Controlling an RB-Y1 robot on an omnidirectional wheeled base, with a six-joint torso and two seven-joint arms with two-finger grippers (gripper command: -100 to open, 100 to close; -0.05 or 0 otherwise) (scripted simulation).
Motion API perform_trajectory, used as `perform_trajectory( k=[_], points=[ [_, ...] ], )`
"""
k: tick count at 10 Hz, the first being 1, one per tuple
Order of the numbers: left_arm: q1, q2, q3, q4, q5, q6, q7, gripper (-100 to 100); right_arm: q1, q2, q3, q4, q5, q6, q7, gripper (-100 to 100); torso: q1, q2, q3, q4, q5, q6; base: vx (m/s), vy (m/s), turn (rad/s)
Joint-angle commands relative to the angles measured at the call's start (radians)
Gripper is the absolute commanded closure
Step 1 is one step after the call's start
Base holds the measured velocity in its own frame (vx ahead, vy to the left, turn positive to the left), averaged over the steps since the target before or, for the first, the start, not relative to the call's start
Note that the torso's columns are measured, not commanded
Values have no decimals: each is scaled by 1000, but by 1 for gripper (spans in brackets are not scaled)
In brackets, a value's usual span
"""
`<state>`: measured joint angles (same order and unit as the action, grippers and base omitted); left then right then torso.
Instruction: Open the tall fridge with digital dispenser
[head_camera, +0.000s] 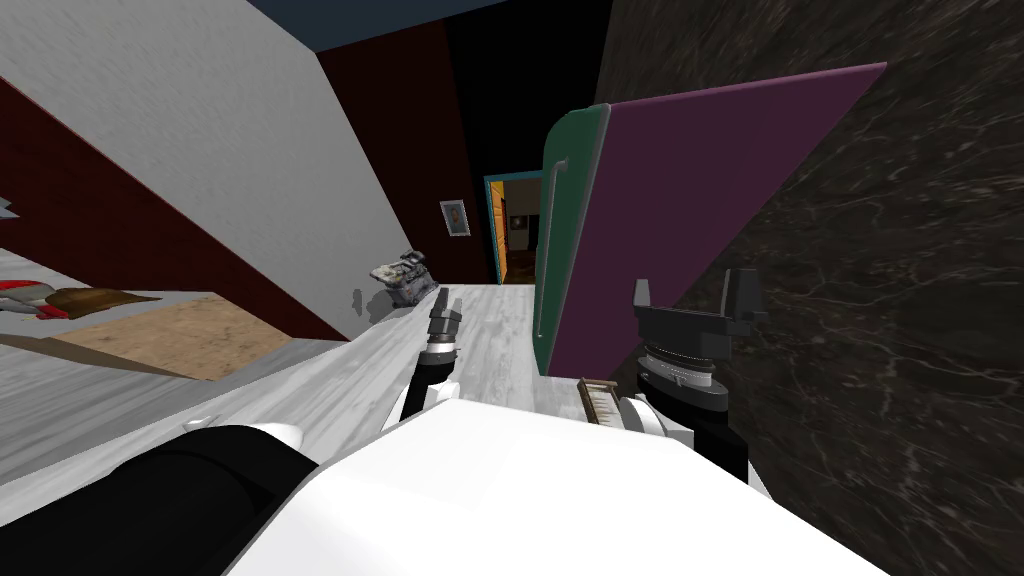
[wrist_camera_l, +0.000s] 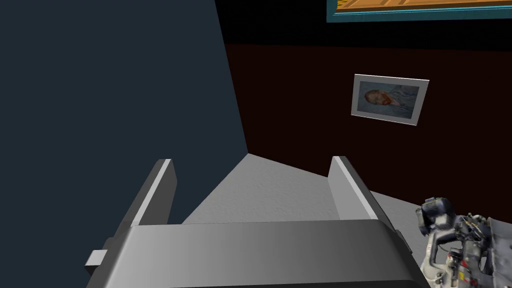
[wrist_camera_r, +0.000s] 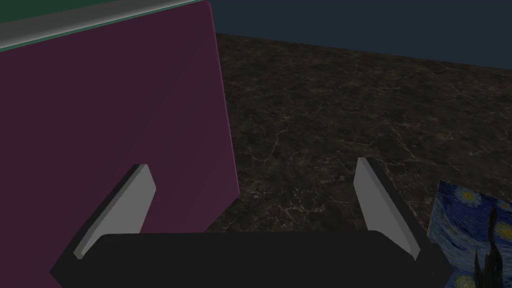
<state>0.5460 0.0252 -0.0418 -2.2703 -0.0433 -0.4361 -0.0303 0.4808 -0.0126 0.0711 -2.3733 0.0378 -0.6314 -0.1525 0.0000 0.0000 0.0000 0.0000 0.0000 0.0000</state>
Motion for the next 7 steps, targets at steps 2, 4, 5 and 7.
perform_trajectory(
  k=[2,4,5,7],
  points=[
    [0,0,0,0,0,0,0,0,0,0,0,0,0,0,0,0,0,104,-209,105,0,0,0,0,0],
    [0,0,0,0,0,0,0,0,0,0,0,0,0,0,0,0,0,248,-497,248,0,0,0,0,0],
    [0,0,0,0,0,0,0,0,0,0,0,0,0,0,0,0,0,322,-644,322,0,0,0,0,0],
    [0,0,0,0,0,0,0,0,0,0,0,0,0,0,0,0,0,470,-939,470,0,0,0,0,0]
  ],
)
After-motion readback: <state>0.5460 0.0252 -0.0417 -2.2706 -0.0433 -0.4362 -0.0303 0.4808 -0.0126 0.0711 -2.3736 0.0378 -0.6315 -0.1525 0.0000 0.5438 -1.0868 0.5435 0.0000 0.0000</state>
